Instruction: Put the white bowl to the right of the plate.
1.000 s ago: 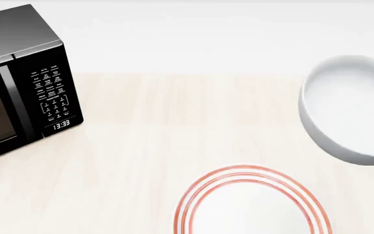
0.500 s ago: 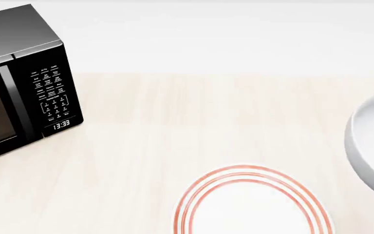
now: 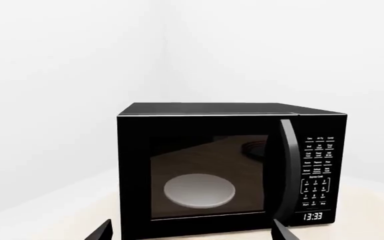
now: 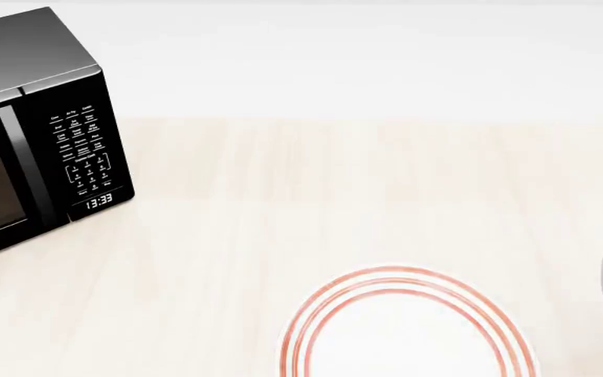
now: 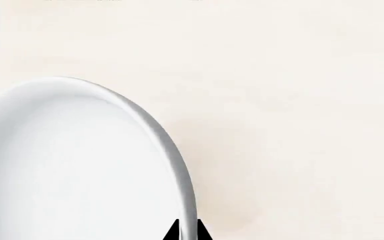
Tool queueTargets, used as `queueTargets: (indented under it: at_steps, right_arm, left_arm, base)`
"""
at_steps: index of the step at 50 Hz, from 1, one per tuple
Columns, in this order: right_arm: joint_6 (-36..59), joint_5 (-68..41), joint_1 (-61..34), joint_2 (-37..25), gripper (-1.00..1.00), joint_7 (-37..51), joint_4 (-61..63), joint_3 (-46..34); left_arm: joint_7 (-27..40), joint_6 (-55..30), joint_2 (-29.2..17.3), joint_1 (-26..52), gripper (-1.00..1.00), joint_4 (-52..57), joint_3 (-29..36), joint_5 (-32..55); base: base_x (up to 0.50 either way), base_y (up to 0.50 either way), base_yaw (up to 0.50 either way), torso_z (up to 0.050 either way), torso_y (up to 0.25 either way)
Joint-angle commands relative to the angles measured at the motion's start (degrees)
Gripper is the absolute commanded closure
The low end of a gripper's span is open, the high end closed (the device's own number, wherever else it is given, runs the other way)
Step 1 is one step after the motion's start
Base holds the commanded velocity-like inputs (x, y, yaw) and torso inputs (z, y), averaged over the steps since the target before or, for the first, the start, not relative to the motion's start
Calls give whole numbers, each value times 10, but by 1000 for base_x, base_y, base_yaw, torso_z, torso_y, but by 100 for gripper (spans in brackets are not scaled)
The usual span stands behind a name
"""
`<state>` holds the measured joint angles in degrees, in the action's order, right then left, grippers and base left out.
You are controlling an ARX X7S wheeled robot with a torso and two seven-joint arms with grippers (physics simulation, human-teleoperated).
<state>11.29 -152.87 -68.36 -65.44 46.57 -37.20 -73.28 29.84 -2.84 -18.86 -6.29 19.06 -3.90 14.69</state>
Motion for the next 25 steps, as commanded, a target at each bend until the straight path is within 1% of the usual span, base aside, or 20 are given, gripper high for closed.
queueTargets:
  at_steps: [1,15,17,19,25]
  right_arm:
    - [-13,-5,32,-20,100,-28,4,7]
    - [-1,3,43,4,100,-42,-37,0]
    - [3,4,45,10,100,-45,-46,-2]
    - [6,5,46,15,100,-48,-53,-3]
    - [16,11,46,28,100,-52,-74,-7]
  left_arm:
    - [3,0,-1,1,-100,-2,2,-2]
    - [4,3,-2,-1,-100,-1,3,-1]
    - [2,17,1,-3,-100,-13,4,-4]
    - [5,2,-3,-2,-100,0,4,-1]
    - [7,1,-4,-2,-100,2,5,-1]
  base:
    - [0,0,0,0,0]
    - [0,0,0,0,1]
    - [0,0,0,0,0]
    - [0,0,0,0,0]
    - [0,0,0,0,0]
